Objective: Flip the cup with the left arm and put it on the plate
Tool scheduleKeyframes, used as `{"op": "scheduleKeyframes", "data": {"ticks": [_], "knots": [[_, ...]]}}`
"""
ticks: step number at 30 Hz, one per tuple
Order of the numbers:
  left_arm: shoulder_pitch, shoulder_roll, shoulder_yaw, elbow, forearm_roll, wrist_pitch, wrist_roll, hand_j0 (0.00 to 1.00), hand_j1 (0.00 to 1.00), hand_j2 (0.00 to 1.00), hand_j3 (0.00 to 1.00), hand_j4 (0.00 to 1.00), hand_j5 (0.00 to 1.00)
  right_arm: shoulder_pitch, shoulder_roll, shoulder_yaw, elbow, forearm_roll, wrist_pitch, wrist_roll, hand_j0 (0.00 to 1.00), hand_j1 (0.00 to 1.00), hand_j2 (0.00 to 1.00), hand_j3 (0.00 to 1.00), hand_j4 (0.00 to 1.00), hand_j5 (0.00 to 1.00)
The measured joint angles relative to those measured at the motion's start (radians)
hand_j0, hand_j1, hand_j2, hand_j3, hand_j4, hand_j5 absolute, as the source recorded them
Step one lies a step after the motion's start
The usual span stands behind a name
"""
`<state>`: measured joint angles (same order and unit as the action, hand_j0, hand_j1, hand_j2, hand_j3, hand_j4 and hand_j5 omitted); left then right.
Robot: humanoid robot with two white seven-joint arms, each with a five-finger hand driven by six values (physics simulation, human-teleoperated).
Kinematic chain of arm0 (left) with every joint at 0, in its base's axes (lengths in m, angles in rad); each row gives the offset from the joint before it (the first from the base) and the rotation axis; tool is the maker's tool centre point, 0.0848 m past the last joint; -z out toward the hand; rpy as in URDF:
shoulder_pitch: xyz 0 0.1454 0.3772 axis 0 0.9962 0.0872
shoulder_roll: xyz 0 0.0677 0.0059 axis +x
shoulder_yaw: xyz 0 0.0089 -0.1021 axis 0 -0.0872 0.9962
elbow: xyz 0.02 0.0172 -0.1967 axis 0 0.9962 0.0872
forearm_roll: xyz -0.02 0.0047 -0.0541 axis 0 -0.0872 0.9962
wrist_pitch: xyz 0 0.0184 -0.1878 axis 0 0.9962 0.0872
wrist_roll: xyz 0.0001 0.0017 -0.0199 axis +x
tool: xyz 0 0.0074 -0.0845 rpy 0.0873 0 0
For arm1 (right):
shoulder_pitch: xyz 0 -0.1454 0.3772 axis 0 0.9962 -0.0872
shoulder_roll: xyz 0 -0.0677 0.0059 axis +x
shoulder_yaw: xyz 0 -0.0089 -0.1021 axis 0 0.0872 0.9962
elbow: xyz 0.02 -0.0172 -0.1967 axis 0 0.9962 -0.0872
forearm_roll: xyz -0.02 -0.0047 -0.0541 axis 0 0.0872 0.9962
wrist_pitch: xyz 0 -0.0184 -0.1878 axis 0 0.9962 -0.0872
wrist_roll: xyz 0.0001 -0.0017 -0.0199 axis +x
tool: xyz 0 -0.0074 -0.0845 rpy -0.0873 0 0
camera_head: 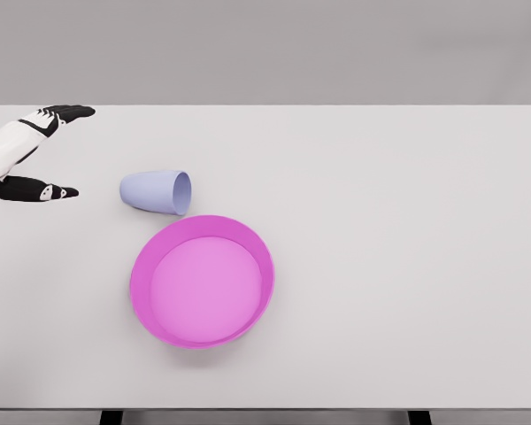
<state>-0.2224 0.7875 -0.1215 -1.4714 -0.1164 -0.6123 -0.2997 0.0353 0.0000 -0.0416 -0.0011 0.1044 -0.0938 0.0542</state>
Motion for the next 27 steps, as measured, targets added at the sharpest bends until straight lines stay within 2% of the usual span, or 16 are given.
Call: {"op": "scheduleKeyframes", "data": {"ticks": [8, 12, 16, 19, 23, 24, 25, 27], "knots": [[0.0, 0.001, 0.001, 0.017, -0.001, 0.0, -0.002, 1.0, 1.0, 1.0, 1.0, 1.0, 1.0, 0.0, 0.0, -0.001, 0.0, 0.0, 0.0, 0.0, 1.0, 1.0, 1.0, 1.0, 1.0, 1.0], [0.002, -0.004, -0.007, 0.026, -0.003, 0.0, -0.033, 1.0, 1.0, 1.0, 1.0, 1.0, 1.0, 0.0, 0.0, -0.001, 0.0, 0.0, 0.0, 0.001, 1.0, 1.0, 1.0, 1.0, 1.0, 1.0], [-0.015, -0.054, -0.042, 0.041, -0.09, 0.0, -0.049, 1.0, 1.0, 1.0, 1.0, 1.0, 1.0, 0.0, 0.0, -0.001, 0.0, 0.0, 0.0, 0.001, 1.0, 1.0, 1.0, 1.0, 1.0, 1.0], [-0.049, -0.094, -0.063, 0.082, -0.145, 0.0, -0.053, 1.0, 1.0, 1.0, 1.0, 1.0, 1.0, 0.0, 0.0, -0.001, 0.0, 0.0, 0.0, 0.001, 1.0, 1.0, 1.0, 1.0, 1.0, 1.0], [-0.086, -0.112, -0.097, 0.119, -0.168, 0.0, -0.056, 1.0, 1.0, 1.0, 1.0, 1.0, 1.0, 0.0, 0.0, -0.001, 0.0, 0.0, 0.0, 0.001, 1.0, 1.0, 1.0, 1.0, 1.0, 1.0], [-0.106, -0.114, -0.109, 0.128, -0.17, 0.0, -0.056, 1.0, 1.0, 1.0, 1.0, 1.0, 1.0, 0.0, 0.0, -0.001, 0.0, 0.0, 0.0, 0.001, 1.0, 1.0, 1.0, 1.0, 1.0, 1.0], [-0.158, -0.115, -0.131, 0.144, -0.171, 0.0, -0.056, 1.0, 1.0, 1.0, 1.0, 1.0, 1.0, 0.0, 0.0, -0.001, -0.001, 0.0, 0.0, 0.0, 1.0, 1.0, 1.0, 1.0, 1.0, 1.0], [-0.221, -0.119, -0.187, 0.196, -0.17, 0.001, -0.055, 1.0, 1.0, 1.0, 1.0, 1.0, 1.0, 0.0, 0.0, -0.001, 0.0, 0.0, 0.0, 0.0, 1.0, 1.0, 1.0, 1.0, 1.0, 1.0]]}}
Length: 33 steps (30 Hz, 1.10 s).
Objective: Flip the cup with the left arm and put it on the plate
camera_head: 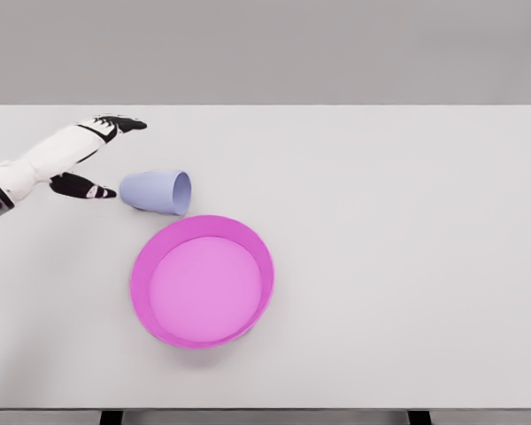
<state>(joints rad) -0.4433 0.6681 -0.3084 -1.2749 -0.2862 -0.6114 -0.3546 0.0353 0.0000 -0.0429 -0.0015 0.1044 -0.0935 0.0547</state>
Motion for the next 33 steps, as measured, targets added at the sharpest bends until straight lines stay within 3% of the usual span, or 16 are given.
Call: {"op": "scheduleKeyframes", "data": {"ticks": [4, 7, 12, 33], "knots": [[-0.029, -0.03, -0.061, 0.091, -0.005, -0.001, 0.0, 1.0, 1.0, 1.0, 1.0, 1.0, 1.0, 0.0, 0.0, 0.0, 0.0, 0.0, 0.0, 0.0, 1.0, 1.0, 1.0, 1.0, 1.0, 1.0], [-0.064, -0.038, -0.101, 0.123, -0.004, -0.001, 0.0, 1.0, 1.0, 1.0, 1.0, 1.0, 1.0, 0.0, 0.0, 0.0, 0.0, 0.0, 0.0, 0.0, 1.0, 1.0, 1.0, 1.0, 1.0, 1.0], [-0.068, -0.053, -0.149, 0.152, -0.005, -0.001, -0.001, 1.0, 1.0, 1.0, 1.0, 1.0, 1.0, 0.0, 0.0, 0.0, 0.0, 0.0, 0.0, 0.0, 1.0, 1.0, 1.0, 1.0, 1.0, 1.0], [-0.08, -0.132, -0.161, 0.22, -0.003, -0.001, -0.042, 1.0, 1.0, 1.0, 1.0, 1.0, 1.0, 0.0, 0.0, 0.0, 0.0, 0.0, 0.0, 0.0, 1.0, 1.0, 1.0, 1.0, 1.0, 1.0]]}}
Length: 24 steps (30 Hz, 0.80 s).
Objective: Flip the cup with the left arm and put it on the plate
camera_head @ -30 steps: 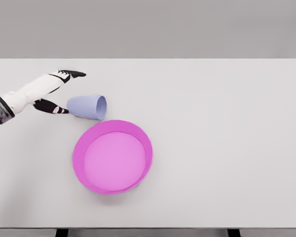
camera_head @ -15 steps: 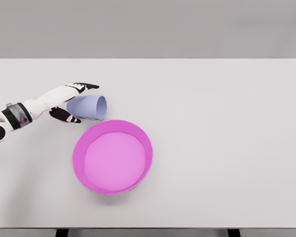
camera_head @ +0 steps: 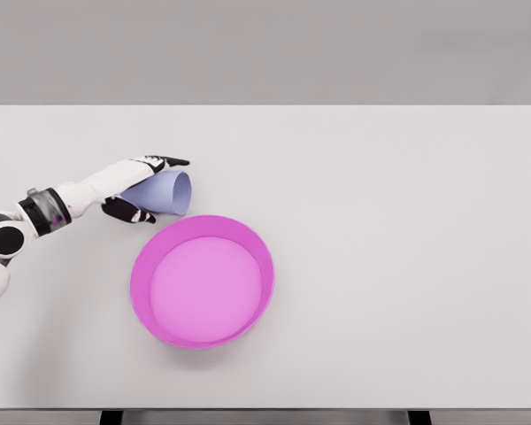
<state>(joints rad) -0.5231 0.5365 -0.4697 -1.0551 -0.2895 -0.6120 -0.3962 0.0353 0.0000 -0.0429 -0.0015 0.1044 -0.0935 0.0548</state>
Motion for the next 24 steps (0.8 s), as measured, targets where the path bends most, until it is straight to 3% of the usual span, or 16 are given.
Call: {"op": "scheduleKeyframes", "data": {"ticks": [10, 14, 15, 18, 24], "knots": [[-0.003, -0.001, 0.001, -0.005, 0.009, 0.003, -0.035, 0.75, 0.75, 0.75, 0.75, 0.75, 0.75, 0.0, 0.0, 0.0, 0.0, 0.0, 0.0, 0.0, 1.0, 1.0, 1.0, 1.0, 1.0, 1.0], [-0.005, 0.0, 0.001, -0.006, 0.006, 0.001, -0.039, 0.73, 0.73, 0.73, 0.73, 0.73, 0.73, 0.0, 0.0, 0.0, 0.0, 0.0, 0.0, 0.0, 1.0, 1.0, 1.0, 1.0, 1.0, 1.0], [-0.005, 0.003, 0.018, -0.022, 0.172, 0.027, -0.056, 0.73, 0.73, 0.73, 0.73, 0.73, 0.73, 0.0, 0.0, 0.0, 0.0, 0.0, 0.0, 0.0, 1.0, 1.0, 1.0, 1.0, 1.0, 1.0], [-0.006, 0.001, 0.008, -0.01, 0.077, 0.012, -0.04, 0.72, 0.72, 0.72, 0.72, 0.72, 0.72, 0.0, 0.0, 0.0, 0.0, 0.0, 0.0, 0.0, 1.0, 1.0, 1.0, 1.0, 1.0, 1.0], [-0.005, 0.001, 0.002, -0.004, 0.051, 0.004, -0.036, 0.71, 0.71, 0.71, 0.71, 0.71, 0.71, 0.0, 0.0, 0.0, 0.0, 0.0, 0.0, 0.0, 1.0, 1.0, 1.0, 1.0, 1.0, 1.0]]}}
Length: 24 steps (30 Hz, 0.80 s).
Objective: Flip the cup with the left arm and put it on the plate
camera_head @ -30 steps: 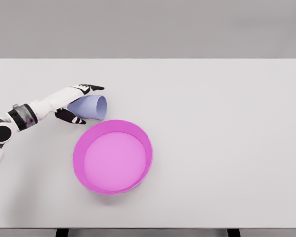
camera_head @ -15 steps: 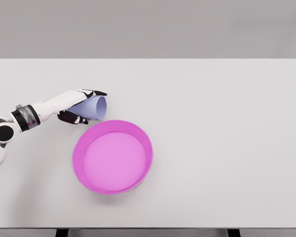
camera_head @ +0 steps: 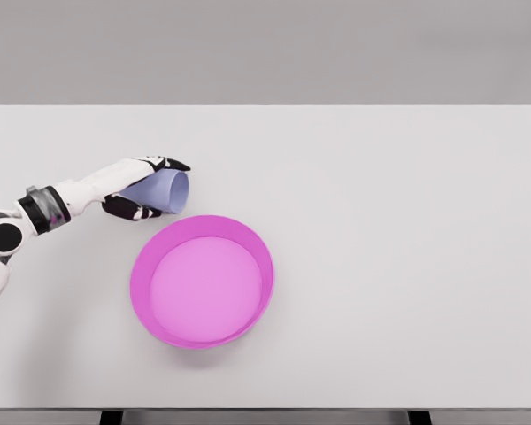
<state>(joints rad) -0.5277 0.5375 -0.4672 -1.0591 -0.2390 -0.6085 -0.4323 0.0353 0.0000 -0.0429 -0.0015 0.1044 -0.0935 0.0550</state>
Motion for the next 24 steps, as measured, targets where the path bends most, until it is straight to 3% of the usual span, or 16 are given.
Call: {"op": "scheduleKeyframes", "data": {"ticks": [10, 24], "knots": [[-0.002, 0.013, -0.002, -0.003, 0.046, -0.004, -0.002, 0.69, 0.69, 0.69, 0.69, 0.69, 0.69, 0.0, 0.0, 0.0, 0.0, 0.0, 0.0, 0.0, 1.0, 1.0, 1.0, 1.0, 1.0, 1.0], [0.009, 0.055, -0.009, -0.003, 0.242, -0.004, -0.001, 0.69, 0.69, 0.69, 0.69, 0.69, 0.69, 0.0, 0.0, 0.0, 0.0, 0.0, 0.0, 0.0, 1.0, 1.0, 1.0, 1.0, 1.0, 1.0]]}}
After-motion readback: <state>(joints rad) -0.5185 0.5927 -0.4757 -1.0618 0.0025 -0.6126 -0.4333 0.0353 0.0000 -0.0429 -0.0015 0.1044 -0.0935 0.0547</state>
